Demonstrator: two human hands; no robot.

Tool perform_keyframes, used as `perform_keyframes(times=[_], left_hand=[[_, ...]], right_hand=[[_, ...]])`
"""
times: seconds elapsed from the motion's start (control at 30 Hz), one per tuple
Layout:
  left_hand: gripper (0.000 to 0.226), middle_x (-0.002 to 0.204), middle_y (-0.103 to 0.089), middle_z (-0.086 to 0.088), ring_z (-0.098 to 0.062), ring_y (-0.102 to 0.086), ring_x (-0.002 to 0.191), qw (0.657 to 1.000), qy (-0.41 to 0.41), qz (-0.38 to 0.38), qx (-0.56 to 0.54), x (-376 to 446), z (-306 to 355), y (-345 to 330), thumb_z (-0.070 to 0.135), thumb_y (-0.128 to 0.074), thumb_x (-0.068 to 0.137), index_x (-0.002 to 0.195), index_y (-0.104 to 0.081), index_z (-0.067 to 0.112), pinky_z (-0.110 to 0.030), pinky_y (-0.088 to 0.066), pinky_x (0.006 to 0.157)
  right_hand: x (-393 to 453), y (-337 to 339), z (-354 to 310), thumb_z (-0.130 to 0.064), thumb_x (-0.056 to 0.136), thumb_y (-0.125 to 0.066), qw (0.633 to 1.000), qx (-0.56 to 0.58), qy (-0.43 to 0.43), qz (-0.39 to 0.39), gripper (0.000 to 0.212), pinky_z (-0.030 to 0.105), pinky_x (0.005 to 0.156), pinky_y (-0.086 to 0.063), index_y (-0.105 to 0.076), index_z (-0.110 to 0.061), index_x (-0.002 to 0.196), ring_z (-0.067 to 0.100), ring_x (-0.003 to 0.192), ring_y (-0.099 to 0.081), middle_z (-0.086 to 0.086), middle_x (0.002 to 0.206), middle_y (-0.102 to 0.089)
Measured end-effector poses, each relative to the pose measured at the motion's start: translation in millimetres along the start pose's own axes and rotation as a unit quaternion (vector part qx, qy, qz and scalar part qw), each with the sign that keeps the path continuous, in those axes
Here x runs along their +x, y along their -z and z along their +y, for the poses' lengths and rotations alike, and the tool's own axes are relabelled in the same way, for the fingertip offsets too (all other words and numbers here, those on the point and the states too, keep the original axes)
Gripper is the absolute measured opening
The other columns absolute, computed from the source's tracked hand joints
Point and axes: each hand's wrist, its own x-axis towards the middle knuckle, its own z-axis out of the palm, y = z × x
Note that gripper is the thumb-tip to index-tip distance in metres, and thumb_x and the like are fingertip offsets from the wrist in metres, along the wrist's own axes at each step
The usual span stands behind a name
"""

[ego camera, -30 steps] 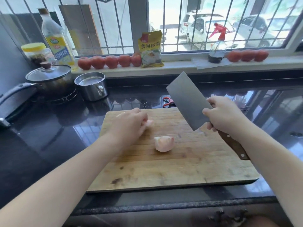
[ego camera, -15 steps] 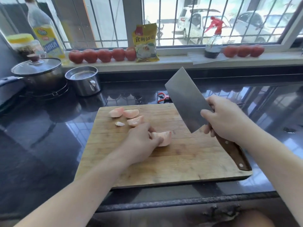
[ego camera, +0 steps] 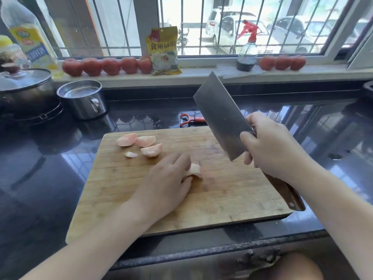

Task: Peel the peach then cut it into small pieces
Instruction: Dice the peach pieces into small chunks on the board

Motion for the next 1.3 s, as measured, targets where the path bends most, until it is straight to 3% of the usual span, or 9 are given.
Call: perform_keyframes(times=[0.23,0.37,0.53,0.6,0.73,0.83,0.93,1.1,1.3], left_hand=[[0.032,0.109,-0.061,0.014,-0.011,-0.057,0.102,1.0,0.025,-0.014,0.009,-4.5,-5.6,1.5,0.033,-0.073,0.091,0.118,-0.056,0.029,-0.024,-0.043,0.077],[0.017,0.104,-0.068,0.0,-0.025,-0.06,0.104,0.994,0.067,-0.029,0.076,16.5,7.6,4.1,0.037,-0.059,0.1,0.1,-0.061,0.02,-0.035,-0.047,0.085],[0.042,0.076,-0.062,0.002,-0.02,-0.059,0.077,0.96,0.224,-0.156,-0.062,45.3,-0.3,21.7,0.048,-0.056,0.102,0.076,-0.065,0.016,-0.033,-0.036,0.059],[0.04,0.081,-0.065,0.001,-0.019,-0.06,0.079,0.951,0.237,-0.187,-0.063,47.1,-0.9,20.5,0.045,-0.054,0.104,0.084,-0.07,0.015,-0.032,-0.04,0.061],[0.029,0.125,-0.065,0.001,-0.025,-0.06,0.115,0.955,0.261,-0.136,-0.035,43.9,4.3,17.1,0.04,-0.048,0.106,0.126,-0.064,0.028,-0.041,-0.05,0.095],[0.033,0.094,-0.073,-0.001,-0.022,-0.067,0.087,0.952,0.26,-0.16,0.001,41.4,-0.5,18.8,0.046,-0.046,0.106,0.095,-0.066,0.022,-0.041,-0.056,0.082],[0.046,0.063,-0.074,0.0,-0.013,-0.06,0.05,0.924,0.282,-0.25,-0.061,38.4,1.7,26.5,0.046,-0.041,0.109,0.087,-0.066,0.015,-0.028,-0.052,0.067],[0.037,0.069,-0.077,-0.003,-0.012,-0.057,0.04,0.894,0.319,-0.286,-0.131,31.8,7.2,30.0,0.033,-0.045,0.109,0.092,-0.068,0.009,-0.02,-0.041,0.041],[0.036,0.063,-0.075,-0.002,-0.013,-0.059,0.04,0.901,0.329,-0.228,-0.165,23.9,12.9,23.1,0.035,-0.042,0.109,0.097,-0.064,0.009,-0.019,-0.043,0.039]], right_hand=[[0.2,-10.8,-6.4,-0.019,0.098,-0.042,1.0,-0.005,-0.001,-0.023,0.016,0.041,0.067,-0.057,-0.053,-0.029,0.106,0.008,0.053,-0.063,0.002,0.06,-0.071],[0.8,-13.4,-7.6,-0.016,0.098,-0.042,1.0,0.01,0.001,-0.024,0.017,0.037,0.06,-0.055,-0.053,-0.028,0.105,0.005,0.051,-0.064,0.003,0.063,-0.07],[0.8,-7.6,1.6,-0.016,0.097,-0.043,1.0,0.006,-0.012,-0.016,0.016,0.034,0.064,-0.053,-0.054,-0.025,0.104,0.004,0.052,-0.063,0.003,0.058,-0.07],[1.4,-5.2,4.7,-0.018,0.098,-0.044,1.0,0.004,-0.019,-0.016,0.016,0.036,0.067,-0.055,-0.055,-0.026,0.105,0.007,0.054,-0.063,0.001,0.058,-0.071],[2.0,-6.4,4.1,-0.019,0.098,-0.043,0.999,0.003,-0.023,-0.026,0.016,0.04,0.071,-0.057,-0.054,-0.027,0.105,0.009,0.057,-0.064,0.0,0.058,-0.071],[-0.2,-9.1,3.0,-0.018,0.097,-0.042,0.999,-0.003,-0.024,-0.045,0.017,0.041,0.07,-0.058,-0.054,-0.027,0.105,0.008,0.054,-0.063,0.002,0.06,-0.071],[-2.7,-8.8,0.8,-0.017,0.097,-0.041,0.997,-0.002,-0.027,-0.067,0.02,0.033,0.06,-0.054,-0.054,-0.026,0.108,0.007,0.051,-0.062,0.002,0.06,-0.071],[-5.8,-6.6,-10.7,-0.016,0.097,-0.039,0.995,-0.017,-0.005,-0.098,0.022,0.014,0.032,-0.032,-0.052,-0.026,0.111,0.004,0.047,-0.06,0.004,0.063,-0.07],[-11.5,-10.4,-28.9,-0.015,0.098,-0.041,0.989,-0.08,0.052,-0.112,0.013,0.035,0.063,-0.05,-0.054,-0.017,0.099,0.021,0.08,-0.06,0.005,0.085,-0.06]])
